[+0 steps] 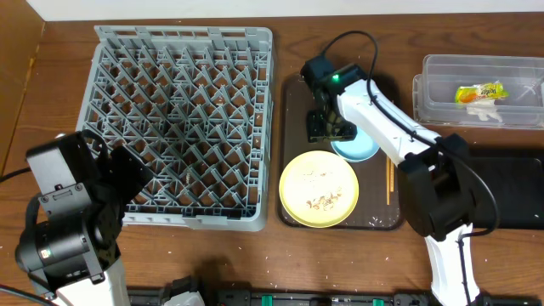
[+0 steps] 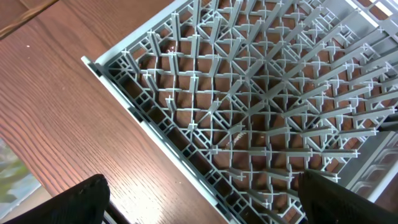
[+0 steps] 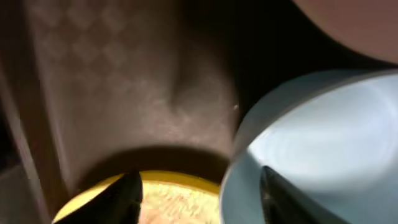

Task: Sort waste into correct bins and load items into the dishwasher
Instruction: 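Grasp the light-blue bowl rim with the right gripper, then lift the blue bowl and move it over the dish rack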

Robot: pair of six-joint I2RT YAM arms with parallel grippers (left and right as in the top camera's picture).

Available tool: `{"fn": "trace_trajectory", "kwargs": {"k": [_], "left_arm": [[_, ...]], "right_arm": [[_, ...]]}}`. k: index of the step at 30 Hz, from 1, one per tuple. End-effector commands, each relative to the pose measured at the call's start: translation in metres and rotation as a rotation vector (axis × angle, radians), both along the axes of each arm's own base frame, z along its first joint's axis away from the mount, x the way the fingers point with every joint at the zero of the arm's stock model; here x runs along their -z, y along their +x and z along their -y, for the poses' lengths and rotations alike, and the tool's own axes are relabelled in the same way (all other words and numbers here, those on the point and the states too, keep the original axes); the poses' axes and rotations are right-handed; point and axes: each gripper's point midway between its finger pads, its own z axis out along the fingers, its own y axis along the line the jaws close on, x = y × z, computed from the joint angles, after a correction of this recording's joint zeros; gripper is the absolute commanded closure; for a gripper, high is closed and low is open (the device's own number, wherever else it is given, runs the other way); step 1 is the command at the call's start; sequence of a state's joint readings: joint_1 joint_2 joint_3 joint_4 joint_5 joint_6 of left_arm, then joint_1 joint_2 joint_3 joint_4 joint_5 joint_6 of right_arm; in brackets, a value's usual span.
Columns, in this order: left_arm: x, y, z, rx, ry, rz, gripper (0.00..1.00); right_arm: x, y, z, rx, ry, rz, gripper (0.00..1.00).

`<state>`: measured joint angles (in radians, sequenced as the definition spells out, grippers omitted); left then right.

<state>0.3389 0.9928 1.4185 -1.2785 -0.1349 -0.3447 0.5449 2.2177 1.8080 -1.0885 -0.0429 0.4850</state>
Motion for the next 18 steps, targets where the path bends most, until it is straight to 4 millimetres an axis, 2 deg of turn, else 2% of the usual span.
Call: {"fn": "trace_trajectory", "kwargs": {"k": [1, 3, 9, 13, 16, 18], "left_arm": [[-0.004, -0.001, -0.003, -0.022, 0.005, 0.010, 0.02], [-0.004, -0.001, -0.003, -0.022, 0.005, 0.010, 0.02], [-0.004, -0.001, -0.003, -0.022, 0.006, 0.010, 0.02], [-0.004, -0.001, -0.003, -0.022, 0.006, 0.010, 0.02], [-0.004, -0.001, -0.003, -0.022, 0.005, 0.010, 0.02], [-0.004, -0.001, -0.003, -0.022, 0.005, 0.010, 0.02]], "right_arm": [[0.016, -0.003, 0.015, 0.053, -0.100, 0.023, 0.47], [0.024, -0.003, 0.020, 0.064, -0.125, 0.036, 0.54], [0.026, -0.002, 0.018, 0.064, -0.111, 0.040, 0.98], [0.008, 0.000, 0.012, 0.057, -0.097, 0.035, 0.99], [-0.017, 0.001, 0.011, 0.054, -0.098, 0.027, 0.99], [-0.037, 0.001, 0.002, 0.011, -0.060, 0.016, 0.99]]}}
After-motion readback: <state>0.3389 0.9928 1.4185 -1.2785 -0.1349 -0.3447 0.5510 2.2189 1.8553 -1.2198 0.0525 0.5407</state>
